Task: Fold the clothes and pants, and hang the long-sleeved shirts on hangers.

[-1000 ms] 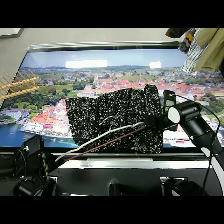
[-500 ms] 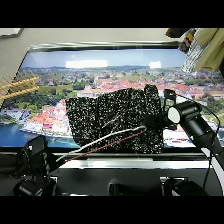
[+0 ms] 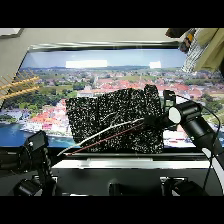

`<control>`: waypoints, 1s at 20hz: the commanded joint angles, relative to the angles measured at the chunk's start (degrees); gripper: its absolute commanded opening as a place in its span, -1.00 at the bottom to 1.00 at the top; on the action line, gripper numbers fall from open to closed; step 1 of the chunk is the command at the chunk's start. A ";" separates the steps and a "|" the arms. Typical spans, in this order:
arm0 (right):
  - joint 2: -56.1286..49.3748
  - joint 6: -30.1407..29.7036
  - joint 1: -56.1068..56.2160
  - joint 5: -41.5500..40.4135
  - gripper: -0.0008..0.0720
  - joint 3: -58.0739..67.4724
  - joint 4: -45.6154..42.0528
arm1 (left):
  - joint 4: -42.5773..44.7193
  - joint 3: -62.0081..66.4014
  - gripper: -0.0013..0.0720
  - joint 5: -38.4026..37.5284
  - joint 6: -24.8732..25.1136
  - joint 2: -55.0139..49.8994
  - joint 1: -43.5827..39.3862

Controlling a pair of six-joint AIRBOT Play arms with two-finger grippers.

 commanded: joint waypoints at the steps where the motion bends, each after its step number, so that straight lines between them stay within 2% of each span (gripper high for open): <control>1: 0.04 0.04 -0.02 -0.44 -0.88 0.02 -0.17 | 0.00 0.00 -0.89 -1.29 1.75 -0.04 -0.04; 10: 0.04 0.24 -0.02 -0.46 -0.88 0.02 -1.51 | -0.31 -0.02 -0.89 -1.64 2.16 -0.22 -0.04; 16: 0.04 1.14 -0.02 -3.50 -0.88 0.15 -1.09 | -0.50 -0.02 -0.89 -1.51 3.61 -2.19 -0.04; 20: 0.07 -3.76 -0.02 -3.19 -0.88 2.43 2.05 | -2.27 -0.02 -0.89 0.57 5.44 -4.98 -0.04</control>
